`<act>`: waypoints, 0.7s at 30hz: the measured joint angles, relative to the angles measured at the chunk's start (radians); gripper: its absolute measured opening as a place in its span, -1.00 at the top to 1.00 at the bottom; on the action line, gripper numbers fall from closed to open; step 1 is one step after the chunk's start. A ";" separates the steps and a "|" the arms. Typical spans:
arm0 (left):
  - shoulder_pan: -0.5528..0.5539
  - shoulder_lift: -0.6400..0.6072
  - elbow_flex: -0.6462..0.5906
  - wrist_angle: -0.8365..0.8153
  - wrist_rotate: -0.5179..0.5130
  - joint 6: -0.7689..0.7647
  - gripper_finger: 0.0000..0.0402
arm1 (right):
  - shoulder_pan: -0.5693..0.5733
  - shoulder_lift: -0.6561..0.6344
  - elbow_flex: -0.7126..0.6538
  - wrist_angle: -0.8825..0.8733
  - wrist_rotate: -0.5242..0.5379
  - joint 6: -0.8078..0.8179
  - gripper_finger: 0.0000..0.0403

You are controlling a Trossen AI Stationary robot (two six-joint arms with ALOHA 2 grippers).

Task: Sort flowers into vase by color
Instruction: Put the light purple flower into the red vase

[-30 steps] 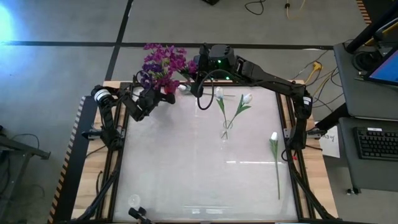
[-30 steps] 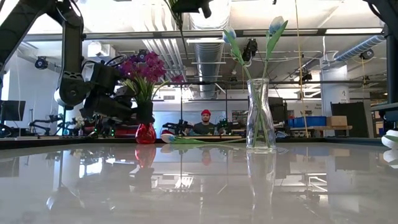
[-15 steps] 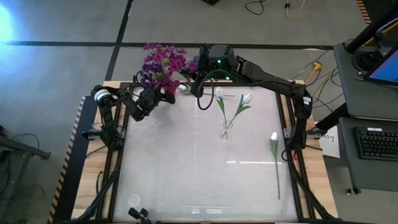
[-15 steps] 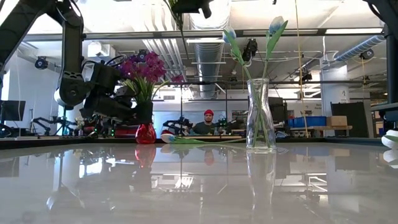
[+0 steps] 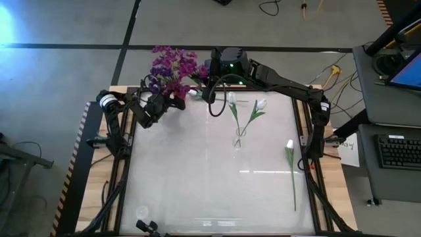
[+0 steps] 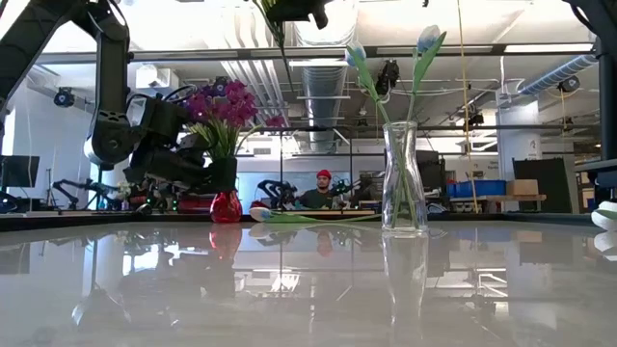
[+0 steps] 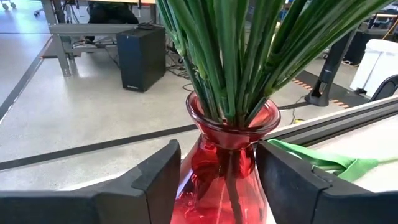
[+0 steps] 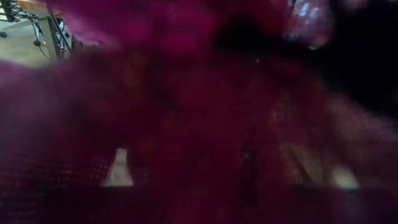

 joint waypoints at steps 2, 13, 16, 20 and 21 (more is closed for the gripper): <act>0.000 0.000 -0.001 0.000 0.003 0.000 0.06 | 0.000 0.000 0.000 0.000 0.000 0.000 0.89; -0.004 0.000 -0.016 0.006 0.067 -0.016 0.19 | 0.000 0.000 0.000 0.000 0.008 0.027 0.89; -0.012 -0.003 -0.024 0.011 0.070 -0.016 0.20 | 0.000 0.000 0.000 0.000 0.036 0.028 0.89; -0.026 -0.014 -0.046 0.019 0.073 -0.020 0.20 | 0.000 0.000 0.000 0.000 0.052 0.029 0.89; -0.030 -0.017 -0.054 0.025 0.073 -0.024 0.20 | 0.000 0.000 0.000 0.000 0.052 0.033 0.89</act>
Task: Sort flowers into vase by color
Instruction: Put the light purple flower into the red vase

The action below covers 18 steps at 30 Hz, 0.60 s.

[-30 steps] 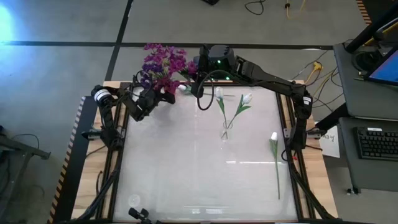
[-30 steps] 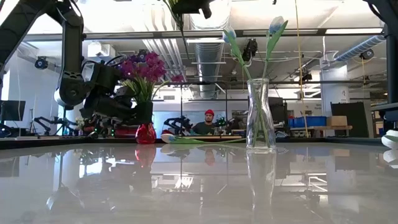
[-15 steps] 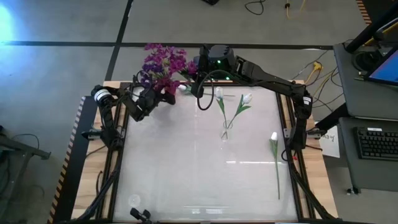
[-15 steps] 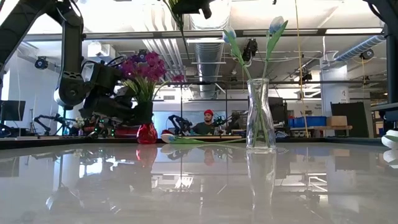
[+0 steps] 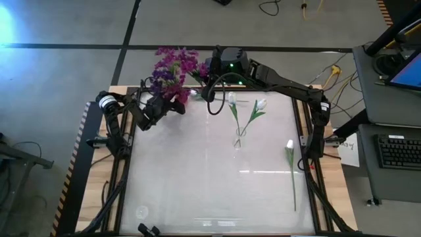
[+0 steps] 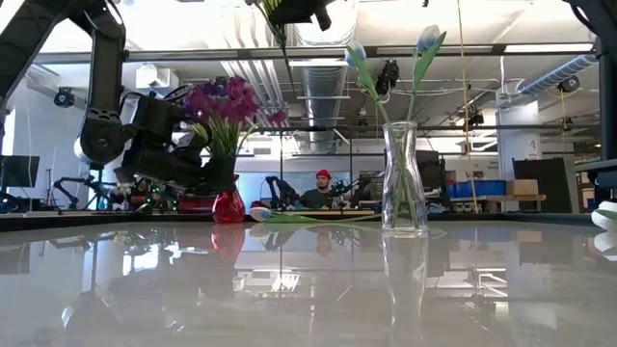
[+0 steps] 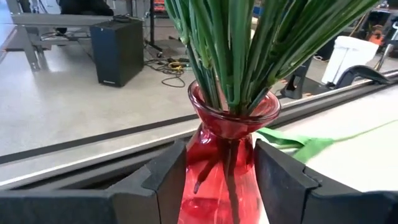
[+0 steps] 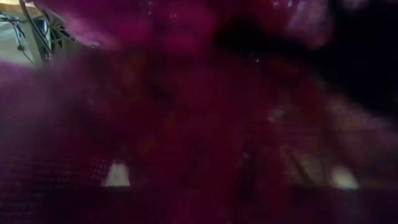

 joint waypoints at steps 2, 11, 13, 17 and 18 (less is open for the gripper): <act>-0.009 -0.007 -0.017 0.011 0.004 -0.011 0.20 | 0.000 0.000 0.000 0.000 0.001 0.007 0.89; -0.059 -0.050 -0.094 0.033 0.018 -0.054 0.20 | 0.000 0.000 -0.008 0.027 -0.050 0.071 0.89; -0.067 -0.059 -0.106 0.032 0.017 -0.056 0.20 | 0.000 0.001 -0.020 0.065 -0.075 0.092 0.89; -0.080 -0.068 -0.122 0.033 0.017 -0.085 0.20 | 0.000 0.020 -0.049 0.155 -0.080 0.125 0.89; -0.083 -0.070 -0.128 0.034 0.018 -0.094 0.20 | -0.001 0.027 -0.056 0.180 -0.080 0.131 0.89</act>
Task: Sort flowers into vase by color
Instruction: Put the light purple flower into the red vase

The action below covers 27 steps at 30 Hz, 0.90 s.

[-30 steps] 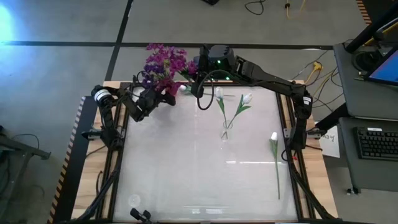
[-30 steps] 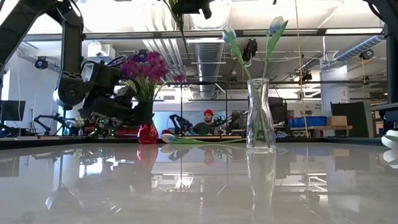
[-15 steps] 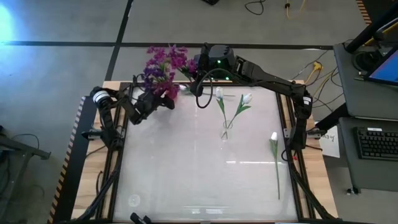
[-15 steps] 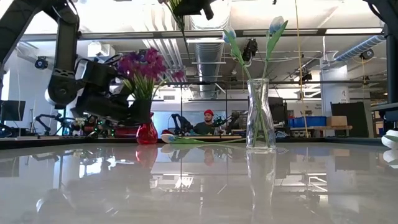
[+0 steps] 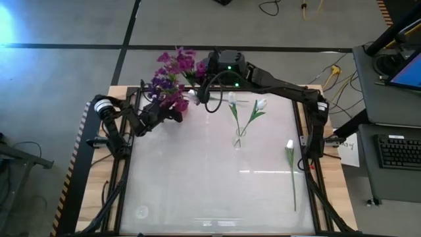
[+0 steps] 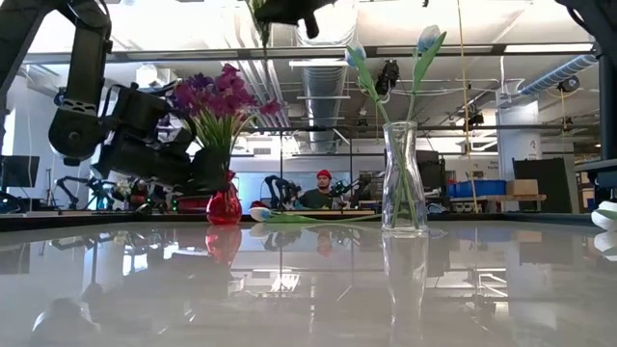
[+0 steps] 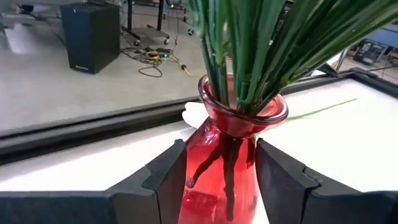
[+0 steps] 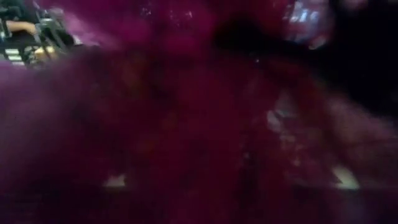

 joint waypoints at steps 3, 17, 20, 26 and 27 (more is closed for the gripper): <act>-0.012 -0.006 -0.015 0.004 0.001 -0.010 0.20 | -0.005 0.021 -0.025 0.070 0.004 0.006 0.89; -0.020 -0.009 -0.044 0.028 0.004 0.023 0.20 | -0.021 0.124 -0.249 0.630 0.183 0.091 0.89; -0.020 -0.009 -0.044 0.028 0.001 0.031 0.20 | -0.030 0.160 -0.278 0.692 0.213 0.116 0.89; -0.020 -0.009 -0.044 0.029 -0.002 0.032 0.20 | -0.029 0.186 -0.290 0.758 0.212 0.135 0.89; -0.020 -0.009 -0.044 0.029 -0.003 0.032 0.20 | -0.029 0.186 -0.290 0.761 0.212 0.133 0.89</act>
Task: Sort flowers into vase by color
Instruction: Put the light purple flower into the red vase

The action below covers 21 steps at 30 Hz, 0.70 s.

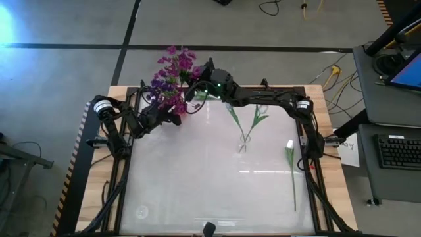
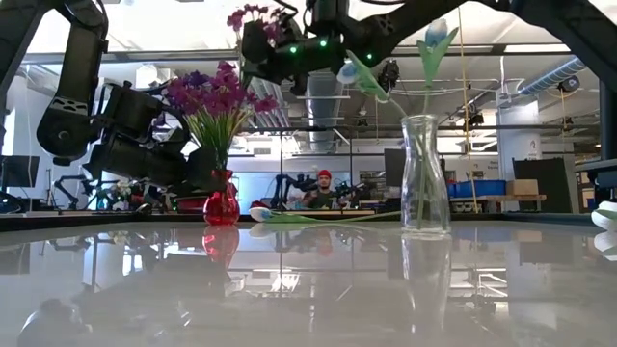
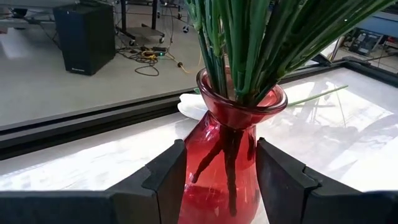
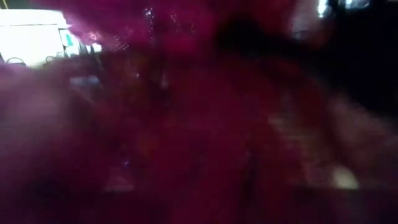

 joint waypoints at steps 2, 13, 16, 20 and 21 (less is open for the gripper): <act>0.000 0.000 0.000 0.000 0.000 0.003 0.20 | -0.002 0.000 0.000 0.001 0.000 0.000 0.89; 0.000 0.001 0.000 0.000 -0.083 0.075 0.20 | -0.019 -0.001 0.001 0.026 0.015 -0.001 0.89; 0.000 0.001 0.002 0.000 -0.082 0.073 0.20 | -0.026 -0.001 0.004 0.043 0.025 -0.001 0.89; 0.000 0.001 0.006 0.000 -0.082 0.072 0.20 | -0.033 0.010 0.015 0.063 0.027 -0.001 0.89; 0.000 0.001 0.008 0.000 -0.081 0.072 0.20 | -0.035 0.016 0.017 0.062 0.027 0.004 0.89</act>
